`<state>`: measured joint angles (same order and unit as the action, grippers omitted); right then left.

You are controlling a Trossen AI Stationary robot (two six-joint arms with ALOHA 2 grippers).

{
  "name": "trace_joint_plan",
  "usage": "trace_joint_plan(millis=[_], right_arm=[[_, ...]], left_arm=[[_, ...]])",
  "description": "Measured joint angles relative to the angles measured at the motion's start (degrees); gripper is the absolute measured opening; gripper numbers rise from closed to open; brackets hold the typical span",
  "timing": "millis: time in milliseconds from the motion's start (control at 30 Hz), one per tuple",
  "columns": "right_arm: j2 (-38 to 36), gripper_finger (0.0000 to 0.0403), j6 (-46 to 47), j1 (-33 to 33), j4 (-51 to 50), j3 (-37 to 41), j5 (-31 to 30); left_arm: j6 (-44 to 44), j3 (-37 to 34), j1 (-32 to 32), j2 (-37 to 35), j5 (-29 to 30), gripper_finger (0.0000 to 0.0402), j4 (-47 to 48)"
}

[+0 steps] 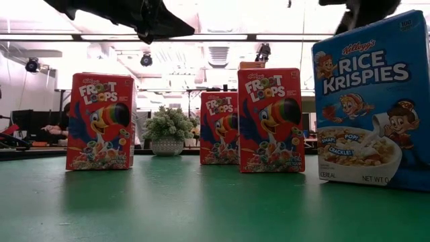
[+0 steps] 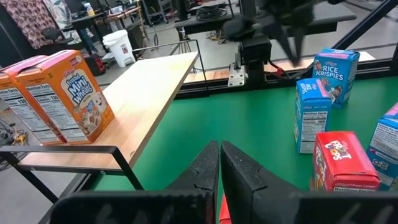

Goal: Stack cereal on shelf
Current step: Put the top left blue cereal box on the shelf

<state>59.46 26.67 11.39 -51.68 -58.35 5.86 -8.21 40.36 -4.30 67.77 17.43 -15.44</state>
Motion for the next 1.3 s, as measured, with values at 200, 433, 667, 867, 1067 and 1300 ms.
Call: trace_joint_plan(millis=[200,433,667,867,1067,1300], right_arm=[[0.0,0.0009,4.2,6.6,0.2,0.8,-9.3],[0.1,0.0049,4.3,7.6,1.6,0.7,-11.3],[3.6,0.0165,4.4,9.2,3.2,0.6,-11.9],[7.7,0.0263,2.2,11.2,2.2,0.6,-11.3],[9.3,0.0306,3.3,11.2,-0.6,0.6,-9.4],[11.0,0.0303,3.3,11.2,-0.4,0.7,-9.9]], left_arm=[[-0.7,0.0,0.0,0.0,0.0,0.0,0.0],[1.6,0.0,0.0,0.0,0.0,0.0,0.0],[1.8,0.0,0.0,0.0,0.0,0.0,-1.0],[1.7,0.0,0.0,0.0,0.0,0.0,-1.2],[1.7,0.0,0.0,0.0,0.0,0.0,-1.4],[1.7,0.0,0.0,0.0,0.0,0.0,-1.5]])
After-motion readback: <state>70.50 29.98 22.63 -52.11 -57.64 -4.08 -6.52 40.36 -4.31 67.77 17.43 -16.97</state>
